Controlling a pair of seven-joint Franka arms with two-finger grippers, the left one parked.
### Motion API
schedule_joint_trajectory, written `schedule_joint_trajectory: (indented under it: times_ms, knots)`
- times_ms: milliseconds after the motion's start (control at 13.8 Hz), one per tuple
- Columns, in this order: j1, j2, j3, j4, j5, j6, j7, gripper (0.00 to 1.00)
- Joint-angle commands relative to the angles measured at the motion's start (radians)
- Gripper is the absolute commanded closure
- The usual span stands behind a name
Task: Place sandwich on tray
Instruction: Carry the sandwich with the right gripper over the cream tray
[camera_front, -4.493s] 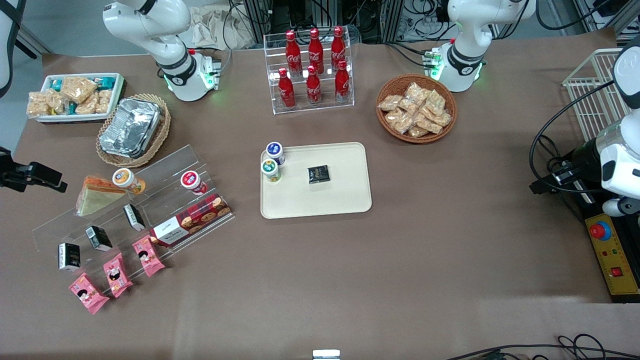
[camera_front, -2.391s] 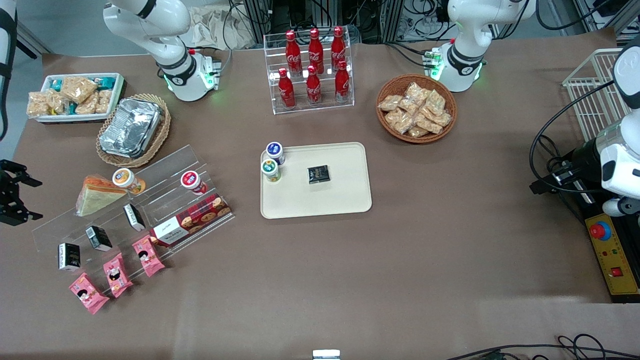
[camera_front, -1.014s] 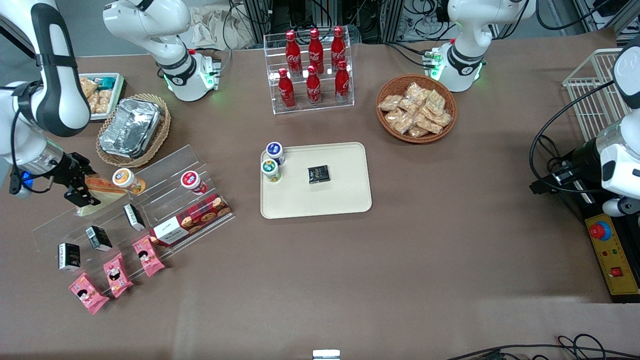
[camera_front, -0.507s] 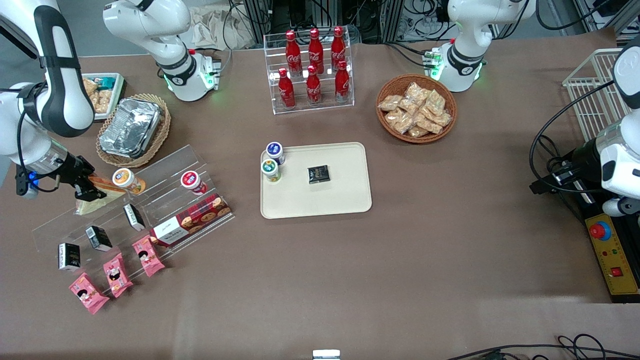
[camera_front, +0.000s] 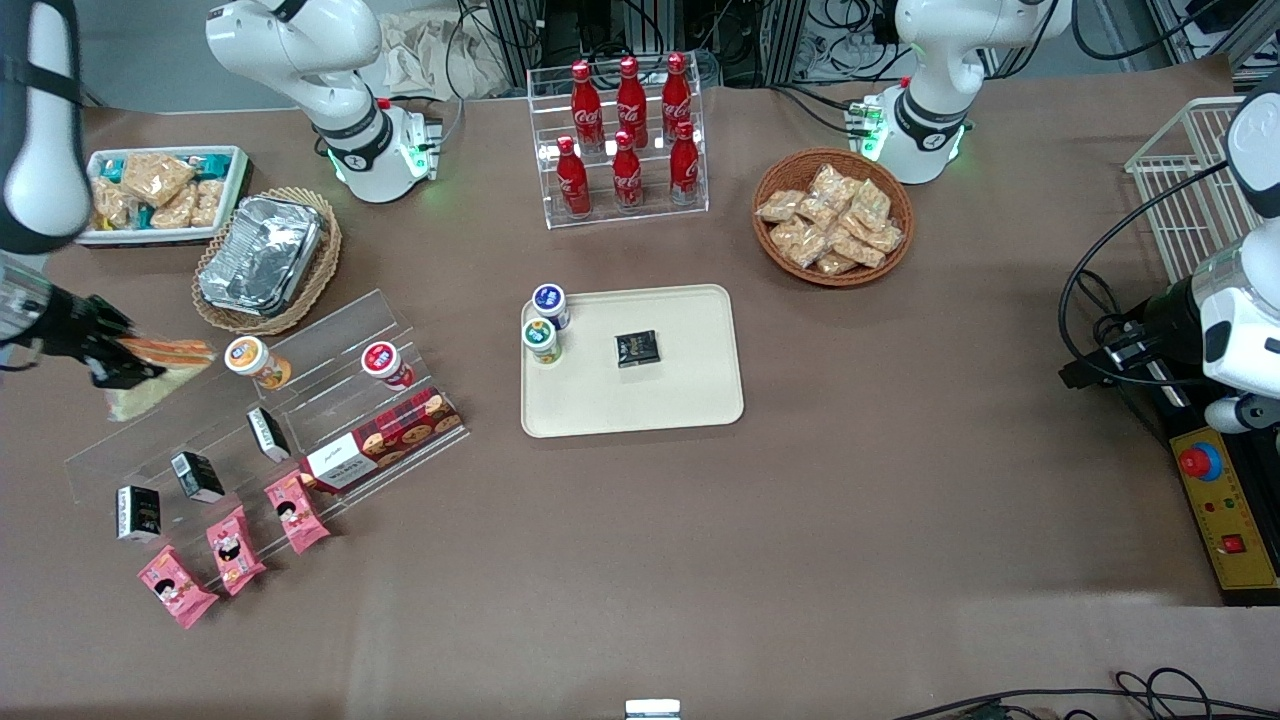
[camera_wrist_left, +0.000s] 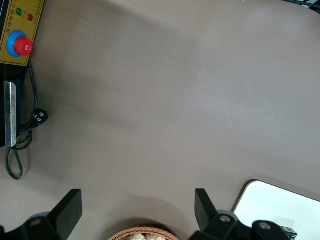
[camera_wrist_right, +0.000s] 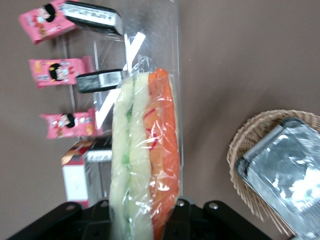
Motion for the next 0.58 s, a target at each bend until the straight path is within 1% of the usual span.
schedule_joint_trajectory:
  times_ms: [0,145,362,507]
  knots:
    - [0.018,0.012,0.023,0.124,0.011,-0.14,0.041,1.0]
    - [0.065,0.014,0.064,0.168,0.011,-0.164,0.166,1.0]
    - [0.167,0.03,0.144,0.211,0.011,-0.161,0.415,1.0]
    - [0.219,0.076,0.196,0.231,0.008,-0.149,0.579,1.0]
